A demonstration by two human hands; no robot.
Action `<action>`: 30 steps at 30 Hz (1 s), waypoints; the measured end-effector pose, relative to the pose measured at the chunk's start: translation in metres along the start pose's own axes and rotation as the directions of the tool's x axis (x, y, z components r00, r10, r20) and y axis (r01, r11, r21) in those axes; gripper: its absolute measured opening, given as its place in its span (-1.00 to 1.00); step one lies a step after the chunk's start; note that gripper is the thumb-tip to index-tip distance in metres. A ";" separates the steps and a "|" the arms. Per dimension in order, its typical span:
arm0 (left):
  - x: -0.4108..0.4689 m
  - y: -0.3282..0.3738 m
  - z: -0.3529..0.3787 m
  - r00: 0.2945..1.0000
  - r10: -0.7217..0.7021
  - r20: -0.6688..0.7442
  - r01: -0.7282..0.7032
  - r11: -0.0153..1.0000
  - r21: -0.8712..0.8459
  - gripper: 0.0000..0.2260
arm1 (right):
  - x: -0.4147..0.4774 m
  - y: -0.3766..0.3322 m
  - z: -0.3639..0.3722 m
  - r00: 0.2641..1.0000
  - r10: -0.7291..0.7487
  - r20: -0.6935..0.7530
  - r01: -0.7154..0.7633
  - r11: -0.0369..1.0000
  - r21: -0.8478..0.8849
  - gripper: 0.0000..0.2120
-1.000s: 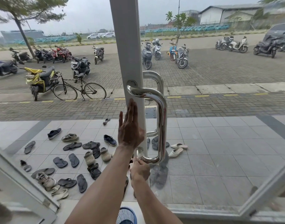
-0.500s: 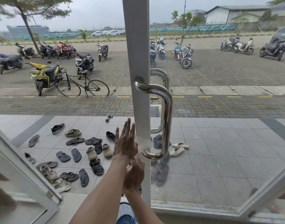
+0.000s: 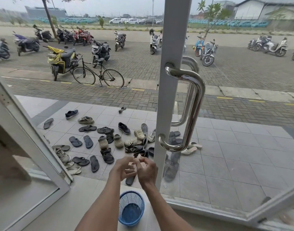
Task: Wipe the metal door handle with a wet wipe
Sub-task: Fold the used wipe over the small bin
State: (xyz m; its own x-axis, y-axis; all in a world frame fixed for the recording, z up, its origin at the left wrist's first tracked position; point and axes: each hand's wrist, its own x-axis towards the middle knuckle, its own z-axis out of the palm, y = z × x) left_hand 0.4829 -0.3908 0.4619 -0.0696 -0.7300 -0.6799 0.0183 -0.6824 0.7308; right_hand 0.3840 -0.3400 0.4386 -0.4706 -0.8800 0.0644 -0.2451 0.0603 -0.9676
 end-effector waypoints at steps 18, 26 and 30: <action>0.147 -0.186 -0.072 0.997 -0.047 -0.060 0.036 0.984 -0.172 -0.74 | -0.003 0.221 0.101 0.963 0.082 0.256 -0.057 0.993 -0.101 -0.74; 0.302 -0.317 -0.087 0.996 -0.087 0.013 0.088 0.955 -0.283 -0.90 | 0.009 0.427 0.169 0.874 0.172 0.454 -0.077 0.972 -0.221 -0.88; 0.403 -0.398 -0.085 0.992 -0.123 -0.041 0.103 0.940 -0.325 -0.83 | 0.017 0.543 0.206 0.790 0.274 0.548 -0.063 0.926 -0.372 -0.82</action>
State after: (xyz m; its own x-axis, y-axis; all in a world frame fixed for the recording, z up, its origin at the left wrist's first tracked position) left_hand 0.5327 -0.4166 -0.1075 -0.0298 -0.6415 -0.7666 0.3337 -0.7293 0.5973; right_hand 0.4176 -0.4198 -0.1362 0.0254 -0.9371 -0.3481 -0.5127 0.2867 -0.8092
